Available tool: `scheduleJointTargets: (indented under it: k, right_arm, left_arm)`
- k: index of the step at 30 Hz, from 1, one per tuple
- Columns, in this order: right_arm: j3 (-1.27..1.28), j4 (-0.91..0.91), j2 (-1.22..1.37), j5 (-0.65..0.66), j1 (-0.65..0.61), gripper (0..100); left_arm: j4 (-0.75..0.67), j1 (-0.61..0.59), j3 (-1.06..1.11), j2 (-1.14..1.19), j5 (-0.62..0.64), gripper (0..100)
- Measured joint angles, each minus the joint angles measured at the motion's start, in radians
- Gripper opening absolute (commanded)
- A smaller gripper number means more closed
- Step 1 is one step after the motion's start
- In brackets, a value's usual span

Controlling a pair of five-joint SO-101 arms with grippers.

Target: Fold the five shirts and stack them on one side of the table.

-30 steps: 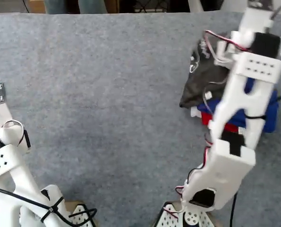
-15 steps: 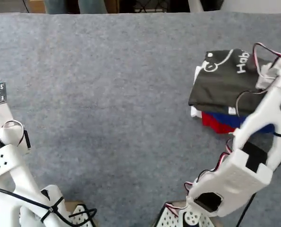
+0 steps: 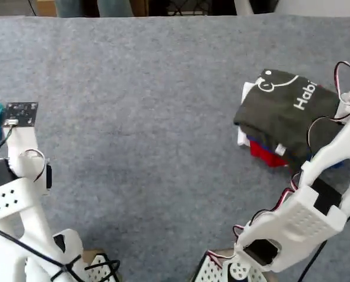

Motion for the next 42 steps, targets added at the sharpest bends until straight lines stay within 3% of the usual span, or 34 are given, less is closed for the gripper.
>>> scheduleJointTargets:
  k: [4, 7, 12, 17, 24, 31, 42]
  right_arm:
    - [0.074, 0.000, -0.078, 0.014, -0.005, 1.0]
    - [0.209, 0.000, -0.193, 0.080, -0.044, 5.4]
    - [0.520, -0.002, -0.411, 0.161, -0.124, 1.3]
    - [0.865, -0.081, -0.667, 0.307, -0.198, 1.3]
    - [1.372, -0.318, -1.030, 0.330, -0.333, 1.3]
    - [1.737, -0.489, -1.269, 0.210, -0.500, 1.3]
    - [1.763, -0.560, -1.333, -0.086, -0.967, 1.4]
  left_arm:
    - [-0.046, 0.021, 0.043, -0.140, 0.021, 3]
    - [-0.094, 0.034, 0.147, -0.305, 0.035, 3]
    - [-0.164, 0.153, 0.400, -0.597, 0.034, 3]
    - [-0.232, 0.176, 0.572, -0.875, 0.032, 3]
    - [-0.210, 0.183, 0.669, -0.916, 0.032, 3]
    - [-0.210, 0.184, 0.778, -0.927, 0.032, 3]
    - [-0.232, 0.150, 0.881, -0.927, 0.032, 3]
